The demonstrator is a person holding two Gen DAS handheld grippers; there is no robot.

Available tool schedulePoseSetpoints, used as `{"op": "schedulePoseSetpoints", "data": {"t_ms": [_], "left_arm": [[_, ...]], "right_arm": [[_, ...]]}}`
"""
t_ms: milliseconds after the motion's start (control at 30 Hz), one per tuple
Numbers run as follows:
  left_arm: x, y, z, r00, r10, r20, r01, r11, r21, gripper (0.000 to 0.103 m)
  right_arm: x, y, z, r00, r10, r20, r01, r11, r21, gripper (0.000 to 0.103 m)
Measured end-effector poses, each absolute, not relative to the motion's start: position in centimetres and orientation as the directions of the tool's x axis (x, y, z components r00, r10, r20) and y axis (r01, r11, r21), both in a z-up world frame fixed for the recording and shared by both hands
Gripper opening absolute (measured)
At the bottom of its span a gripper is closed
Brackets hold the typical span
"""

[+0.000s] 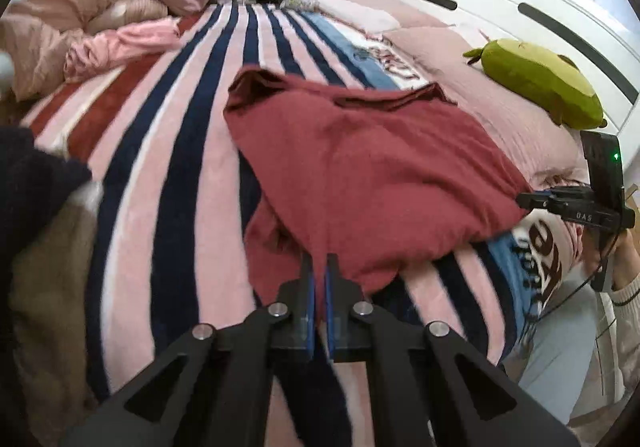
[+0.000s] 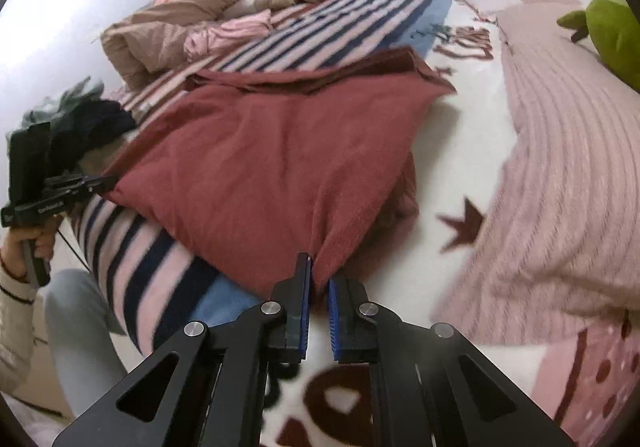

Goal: Fold small clothes

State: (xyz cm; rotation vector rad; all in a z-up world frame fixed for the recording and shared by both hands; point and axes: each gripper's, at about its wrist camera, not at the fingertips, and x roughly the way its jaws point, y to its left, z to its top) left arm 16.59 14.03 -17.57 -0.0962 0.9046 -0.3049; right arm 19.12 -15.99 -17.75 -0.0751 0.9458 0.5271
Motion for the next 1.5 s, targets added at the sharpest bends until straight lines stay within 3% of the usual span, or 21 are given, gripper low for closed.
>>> {"op": "schedulePoseSetpoints", "data": {"t_ms": [133,200,233,267,400,467,567,733,1067,1233,1367,1433,1500], "left_arm": [[16.8,13.9,-18.6,0.555,-0.300,-0.776,0.229,0.952,-0.204,0.009],[17.1,14.1,-17.5,0.569,-0.336,-0.751,0.236,0.941,-0.243,0.035],[17.3,14.2,-16.6,0.584,-0.366,-0.725,0.251,0.930,-0.267,0.037],[17.8,14.2,-15.6,0.597,-0.379,-0.707,0.263,0.925,-0.274,0.038],[21.3,13.4,-13.0,0.649,-0.325,-0.688,0.254,0.945,-0.206,0.037],[23.9,13.0,-12.7,0.638,-0.357,-0.682,0.270,0.934,-0.235,0.035],[28.7,11.2,-13.8,0.579,-0.369,-0.727,0.307,0.925,-0.225,0.020],[33.6,9.1,-17.0,0.524,-0.323,-0.788,0.286,0.938,-0.194,0.017],[39.8,12.2,-18.4,0.601,-0.192,-0.776,0.126,0.981,-0.146,0.013],[41.2,15.7,-18.6,0.639,-0.190,-0.745,0.001,0.969,-0.246,0.017],[40.8,16.4,-18.9,0.634,-0.173,-0.753,-0.020,0.971,-0.239,0.024],[39.7,16.2,-18.5,0.642,-0.184,-0.744,-0.002,0.970,-0.242,0.028],[38.3,16.1,-17.8,0.653,-0.210,-0.728,0.025,0.966,-0.257,0.040]], "right_arm": [[19.8,-17.5,-18.3,0.437,0.406,-0.802,-0.431,0.878,0.209,0.006],[20.1,-17.8,-17.3,0.437,0.420,-0.795,-0.448,0.868,0.213,0.017],[20.2,-17.8,-16.4,0.463,0.415,-0.783,-0.458,0.869,0.189,0.020],[20.6,-17.8,-15.5,0.486,0.411,-0.771,-0.460,0.871,0.174,0.024],[23.7,-17.7,-13.2,0.514,0.445,-0.733,-0.453,0.867,0.209,0.025],[26.4,-17.0,-12.6,0.520,0.459,-0.720,-0.446,0.865,0.230,0.025],[30.5,-15.6,-12.9,0.500,0.475,-0.724,-0.424,0.863,0.273,0.025],[35.4,-12.8,-15.8,0.458,0.446,-0.769,-0.412,0.873,0.261,0.025],[40.4,-12.9,-17.8,0.515,0.372,-0.772,-0.353,0.913,0.205,0.023],[42.5,-13.9,-18.2,0.556,0.316,-0.768,-0.287,0.941,0.180,0.023],[43.4,-15.7,-18.2,0.563,0.283,-0.776,-0.209,0.958,0.197,0.027],[42.6,-16.4,-18.0,0.552,0.333,-0.765,-0.217,0.943,0.253,0.027],[41.0,-16.6,-17.3,0.554,0.358,-0.751,-0.239,0.933,0.268,0.029]]}}
